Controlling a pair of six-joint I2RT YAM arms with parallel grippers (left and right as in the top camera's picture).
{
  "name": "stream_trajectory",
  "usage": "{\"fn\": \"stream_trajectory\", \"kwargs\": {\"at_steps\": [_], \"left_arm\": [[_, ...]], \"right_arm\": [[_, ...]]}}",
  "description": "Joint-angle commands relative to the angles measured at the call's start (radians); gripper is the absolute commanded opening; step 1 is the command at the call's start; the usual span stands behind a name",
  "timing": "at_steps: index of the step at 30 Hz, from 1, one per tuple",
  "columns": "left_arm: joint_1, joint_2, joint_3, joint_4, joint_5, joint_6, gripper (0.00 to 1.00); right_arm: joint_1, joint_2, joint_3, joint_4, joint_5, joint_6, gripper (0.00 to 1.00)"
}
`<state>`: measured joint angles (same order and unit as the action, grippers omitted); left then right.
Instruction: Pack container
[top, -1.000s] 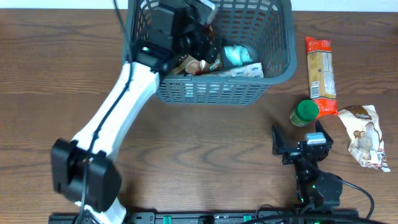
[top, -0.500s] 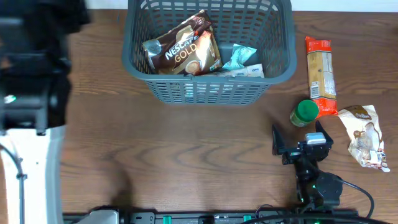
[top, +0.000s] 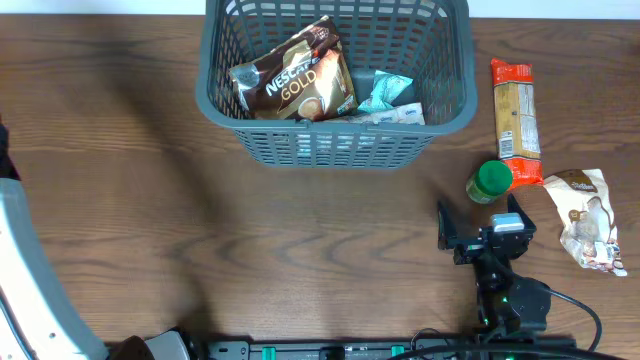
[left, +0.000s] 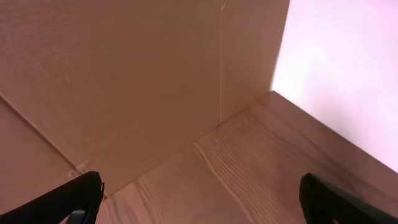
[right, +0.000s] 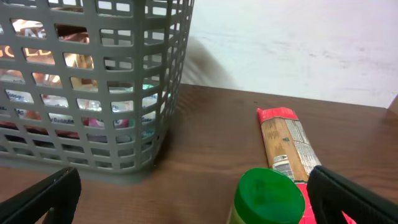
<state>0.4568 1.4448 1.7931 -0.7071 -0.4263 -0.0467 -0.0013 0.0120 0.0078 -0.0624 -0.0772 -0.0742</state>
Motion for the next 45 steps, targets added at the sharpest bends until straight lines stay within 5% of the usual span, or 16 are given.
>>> {"fn": "stream_trajectory", "kwargs": {"at_steps": [1,12,25,35,45], "left_arm": [[0.005,-0.001,-0.002,0.000,-0.013,-0.019,0.99],[0.005,-0.001,-0.002,-0.004,-0.012,-0.019,0.99],[0.005,-0.001,-0.002,-0.004,-0.012,-0.019,0.99],[0.005,-0.001,-0.002,-0.004,-0.012,-0.019,0.99],[0.005,-0.001,-0.002,-0.004,-0.012,-0.019,0.99]], "right_arm": [[0.016,-0.006,-0.003,-0.002,0.002,-0.013,0.99],[0.015,-0.006,-0.002,-0.001,0.136,-0.055,0.99],[0.015,-0.003,0.135,0.220,0.274,0.013,0.99],[0.015,0.275,0.620,0.184,0.425,-0.097,0.99],[0.014,0.949,1.511,-0.400,0.436,-0.098,0.99]]}}
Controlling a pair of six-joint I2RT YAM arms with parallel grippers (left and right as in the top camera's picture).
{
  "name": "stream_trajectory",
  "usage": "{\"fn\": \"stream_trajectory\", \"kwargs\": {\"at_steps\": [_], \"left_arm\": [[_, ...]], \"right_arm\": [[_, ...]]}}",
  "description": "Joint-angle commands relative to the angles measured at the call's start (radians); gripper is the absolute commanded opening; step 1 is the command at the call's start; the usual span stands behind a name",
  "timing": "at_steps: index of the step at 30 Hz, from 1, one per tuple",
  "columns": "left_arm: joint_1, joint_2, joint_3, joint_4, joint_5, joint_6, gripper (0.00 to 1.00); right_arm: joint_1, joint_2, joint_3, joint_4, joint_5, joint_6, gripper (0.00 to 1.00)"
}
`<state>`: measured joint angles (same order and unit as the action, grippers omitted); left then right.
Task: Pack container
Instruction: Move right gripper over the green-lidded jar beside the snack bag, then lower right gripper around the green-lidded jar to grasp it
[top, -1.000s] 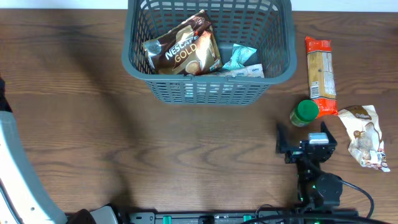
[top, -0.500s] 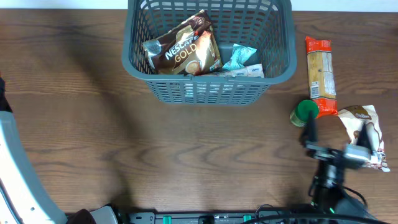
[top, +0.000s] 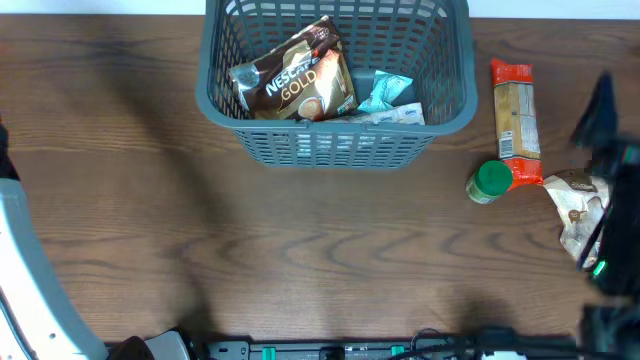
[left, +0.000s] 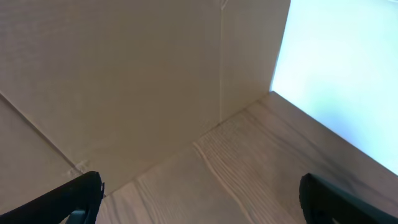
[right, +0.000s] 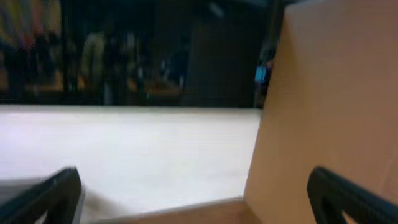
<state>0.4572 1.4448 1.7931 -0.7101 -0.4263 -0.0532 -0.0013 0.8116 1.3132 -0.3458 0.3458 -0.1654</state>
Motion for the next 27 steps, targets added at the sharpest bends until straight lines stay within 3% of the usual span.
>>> {"fn": "stream_trajectory", "kwargs": {"at_steps": [1,7,10,19,27], "left_arm": [[0.005,-0.001,-0.002,-0.001,-0.012,-0.012,0.99],[0.005,-0.001,-0.002,-0.001,-0.012,-0.012,0.98],[0.005,-0.001,-0.002,-0.001,-0.012,-0.012,0.98],[0.005,-0.001,-0.002,-0.001,-0.012,-0.012,0.98],[0.005,-0.001,-0.002,-0.001,-0.012,-0.012,0.98]], "right_arm": [[0.014,0.220,0.305,-0.204,0.013,-0.004,0.99],[-0.029,0.560,0.740,-0.686,-0.097,0.093,0.99],[-0.083,0.672,0.830,-0.855,-0.205,0.140,0.99],[-0.212,0.855,0.834,-1.157,-0.264,0.142,0.99],[-0.237,0.975,0.804,-1.289,-0.253,0.142,0.99]]}}
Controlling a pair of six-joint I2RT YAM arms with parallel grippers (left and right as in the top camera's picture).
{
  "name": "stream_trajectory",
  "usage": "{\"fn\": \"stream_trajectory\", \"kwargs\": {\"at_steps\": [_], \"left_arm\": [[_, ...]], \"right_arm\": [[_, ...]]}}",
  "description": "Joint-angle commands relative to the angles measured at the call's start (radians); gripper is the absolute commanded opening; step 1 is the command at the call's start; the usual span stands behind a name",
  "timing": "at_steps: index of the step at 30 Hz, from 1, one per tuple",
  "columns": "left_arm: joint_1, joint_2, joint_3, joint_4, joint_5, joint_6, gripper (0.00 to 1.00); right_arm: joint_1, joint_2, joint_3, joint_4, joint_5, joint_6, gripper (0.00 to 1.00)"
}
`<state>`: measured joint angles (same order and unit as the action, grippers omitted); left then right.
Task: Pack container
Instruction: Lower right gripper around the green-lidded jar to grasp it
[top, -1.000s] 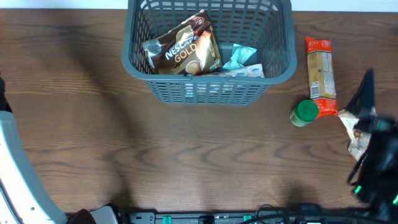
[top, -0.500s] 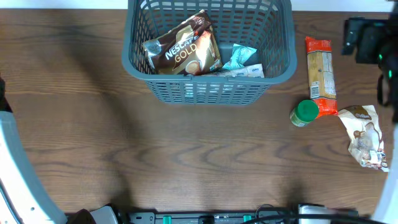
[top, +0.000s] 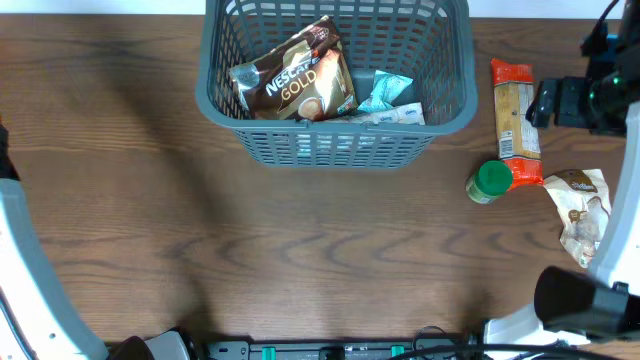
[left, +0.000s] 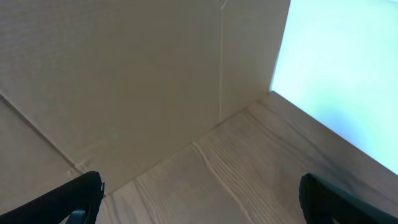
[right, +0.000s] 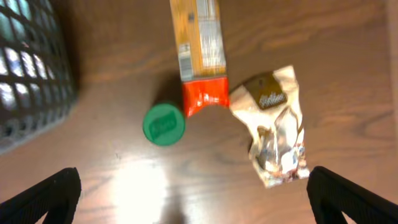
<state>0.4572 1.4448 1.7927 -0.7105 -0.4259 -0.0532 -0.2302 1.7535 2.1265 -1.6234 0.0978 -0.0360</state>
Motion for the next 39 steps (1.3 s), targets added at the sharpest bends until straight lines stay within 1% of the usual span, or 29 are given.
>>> {"fn": "stream_trajectory", "kwargs": {"at_steps": [1,5,21,26,29,31,39], "left_arm": [[0.005,-0.001,-0.002,-0.001,-0.013,-0.012,0.99],[0.005,-0.001,-0.002,-0.001,-0.013,-0.012,0.99],[0.005,-0.001,-0.002,-0.001,-0.013,-0.012,0.98],[0.005,-0.001,-0.002,-0.001,-0.013,-0.012,0.99],[0.005,-0.001,-0.002,-0.001,-0.013,-0.012,0.98],[0.005,-0.001,-0.002,-0.001,-0.013,-0.012,0.99],[0.005,-0.001,-0.002,-0.001,-0.013,-0.012,0.99]], "right_arm": [[-0.008,0.043,-0.024,-0.011,-0.005,0.013,0.99],[-0.008,0.066,-0.120,0.040,-0.032,0.013,0.99],[-0.004,0.064,-0.606,0.461,-0.159,-0.002,0.99],[-0.004,0.064,-0.738,0.579,-0.185,0.024,0.99],[-0.004,0.065,-0.792,0.621,-0.183,0.019,0.99],[-0.004,0.065,-0.816,0.650,-0.183,0.019,0.99],[-0.004,0.065,-0.887,0.754,-0.176,-0.015,0.99]]}}
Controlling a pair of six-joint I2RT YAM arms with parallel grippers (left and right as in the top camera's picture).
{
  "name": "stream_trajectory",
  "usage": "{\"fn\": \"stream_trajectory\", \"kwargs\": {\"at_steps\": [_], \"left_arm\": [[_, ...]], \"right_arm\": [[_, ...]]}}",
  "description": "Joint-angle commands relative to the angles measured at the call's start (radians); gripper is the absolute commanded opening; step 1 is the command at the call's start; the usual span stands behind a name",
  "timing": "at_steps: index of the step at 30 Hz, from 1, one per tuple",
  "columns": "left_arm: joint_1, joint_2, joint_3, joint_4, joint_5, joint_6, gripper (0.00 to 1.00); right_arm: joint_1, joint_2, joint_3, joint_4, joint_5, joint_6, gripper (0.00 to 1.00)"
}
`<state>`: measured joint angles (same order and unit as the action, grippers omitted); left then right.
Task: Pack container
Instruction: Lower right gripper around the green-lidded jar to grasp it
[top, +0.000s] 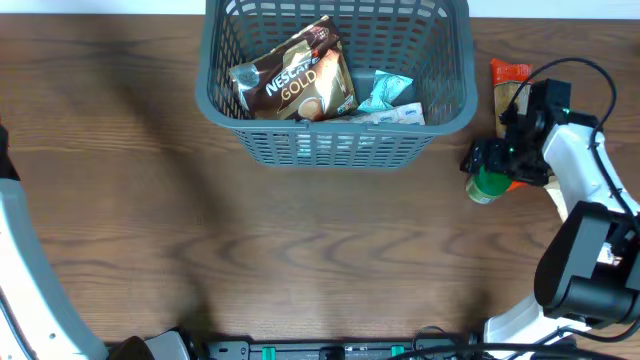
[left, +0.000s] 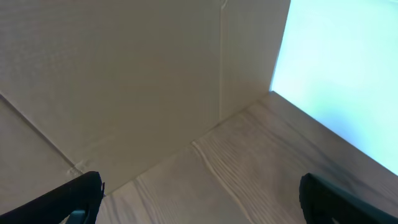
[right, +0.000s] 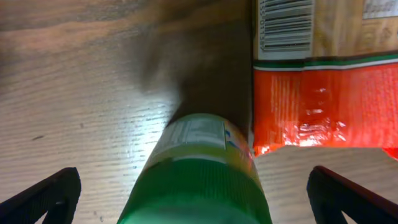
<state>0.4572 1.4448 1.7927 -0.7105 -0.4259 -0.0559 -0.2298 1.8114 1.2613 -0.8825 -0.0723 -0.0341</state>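
A grey plastic basket (top: 338, 95) stands at the back centre, holding a Nescafe Gold bag (top: 295, 75) and teal packets (top: 385, 95). Right of it a green-lidded jar (top: 488, 183) stands upright beside a pasta pack (top: 509, 78). My right gripper (top: 497, 160) is right over the jar. In the right wrist view the jar (right: 199, 168) fills the space between the wide-open fingers (right: 43, 199), with the pasta pack (right: 317, 74) just beyond. My left gripper (left: 199, 202) is open and holds nothing, off the overhead view.
The left arm's white body (top: 25, 280) lies along the table's left edge. The left wrist view shows a cardboard wall (left: 124, 74) meeting a wooden surface (left: 249, 168). The right arm (top: 590, 190) covers the table to the right of the jar.
My right gripper was high over the far right, looking down on the jar, pasta pack and a white bag. Now it is low, open on either side of the jar.
My right gripper first sat open near the front of the table, facing the jar and basket. Then it was at the right edge, its camera pointing off the table. Then it looked down from above. Now it brackets the jar. The left gripper has stayed still.
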Motion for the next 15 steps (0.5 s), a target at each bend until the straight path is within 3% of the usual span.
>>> {"fn": "stream_trajectory", "kwargs": {"at_steps": [1,15], "left_arm": [[0.005,-0.001,-0.002,-0.001,-0.013,-0.010,0.99],[0.005,-0.001,-0.002,-0.001,-0.013,-0.010,0.99]], "right_arm": [[-0.005,0.007,-0.027,0.020,-0.003,-0.025,0.99],[-0.005,0.007,-0.040,0.037,0.065,-0.061,0.99]]}}
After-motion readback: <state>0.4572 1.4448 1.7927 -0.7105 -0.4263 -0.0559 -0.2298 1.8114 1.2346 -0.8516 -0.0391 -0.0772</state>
